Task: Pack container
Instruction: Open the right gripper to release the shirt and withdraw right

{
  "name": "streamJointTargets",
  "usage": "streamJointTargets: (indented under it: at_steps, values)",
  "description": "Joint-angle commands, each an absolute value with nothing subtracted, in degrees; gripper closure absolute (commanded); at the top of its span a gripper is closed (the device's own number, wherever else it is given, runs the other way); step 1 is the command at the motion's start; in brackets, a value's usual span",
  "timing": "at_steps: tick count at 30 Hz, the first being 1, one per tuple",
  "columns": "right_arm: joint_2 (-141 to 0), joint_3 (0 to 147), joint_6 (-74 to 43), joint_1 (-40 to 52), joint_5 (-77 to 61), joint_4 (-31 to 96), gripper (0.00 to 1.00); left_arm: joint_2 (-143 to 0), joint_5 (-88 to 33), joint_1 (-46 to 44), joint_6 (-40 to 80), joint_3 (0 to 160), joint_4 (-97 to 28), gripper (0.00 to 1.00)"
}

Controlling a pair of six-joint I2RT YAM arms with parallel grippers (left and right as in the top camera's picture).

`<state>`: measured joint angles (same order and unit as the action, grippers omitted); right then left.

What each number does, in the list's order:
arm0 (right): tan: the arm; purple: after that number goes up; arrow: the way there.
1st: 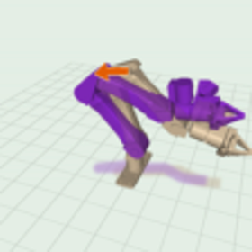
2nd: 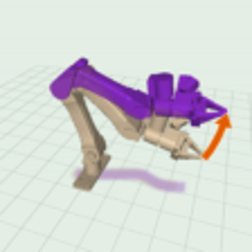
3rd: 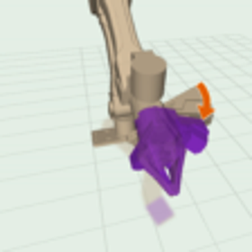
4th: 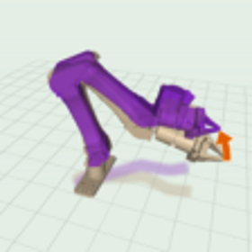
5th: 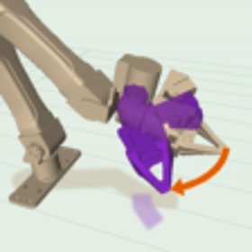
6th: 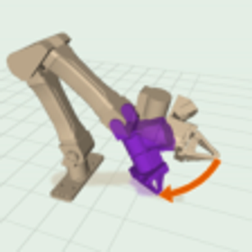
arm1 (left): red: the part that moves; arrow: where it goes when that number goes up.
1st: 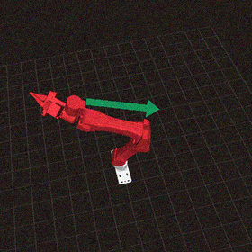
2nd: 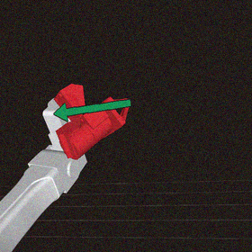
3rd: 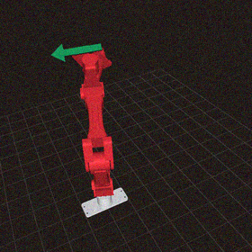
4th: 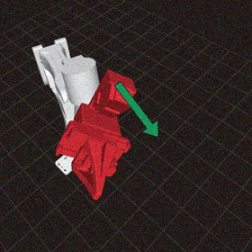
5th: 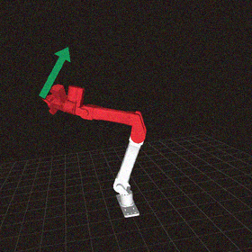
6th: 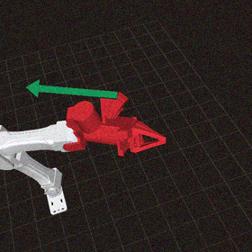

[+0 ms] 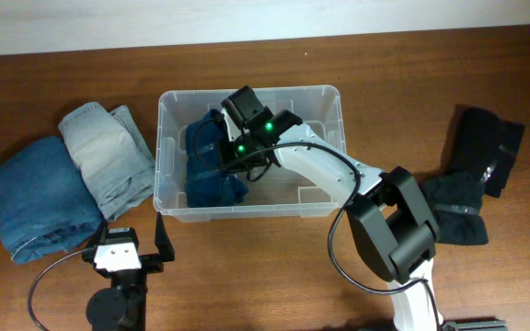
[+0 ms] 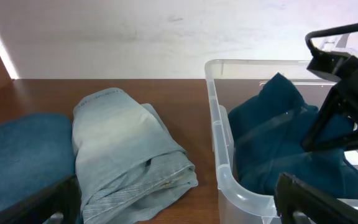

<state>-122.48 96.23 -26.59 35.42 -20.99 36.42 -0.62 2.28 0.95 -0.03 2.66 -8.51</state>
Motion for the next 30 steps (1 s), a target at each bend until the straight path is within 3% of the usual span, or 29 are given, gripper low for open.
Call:
streamJointTargets:
  at_steps: [1,5,18,20,30]
  values:
    - [-123.1,97.5,-26.5,36.2,-21.8,35.5,0.95,-0.3,1.7,1.3,-0.9,2.3,-8.4,0.01]
    - [-123.1,97.5,-26.5,36.7,-22.5,35.0,0.65,-0.3,1.7,1.3,-0.9,2.3,-8.4,0.01]
    - [-123.1,97.5,-26.3,36.9,-22.4,35.6,0.14,-0.3,1.7,1.3,-0.9,2.3,-8.4,0.01]
    - [-123.1,97.5,-24.1,36.8,-22.4,35.9,0.09,-0.3,1.7,1.3,-0.9,2.3,-8.4,0.01]
    - [-119.1,97.8,-22.7,33.1,-22.2,37.1,0.08,-0.3,1.7,1.3,-0.9,2.3,-8.4,0.01]
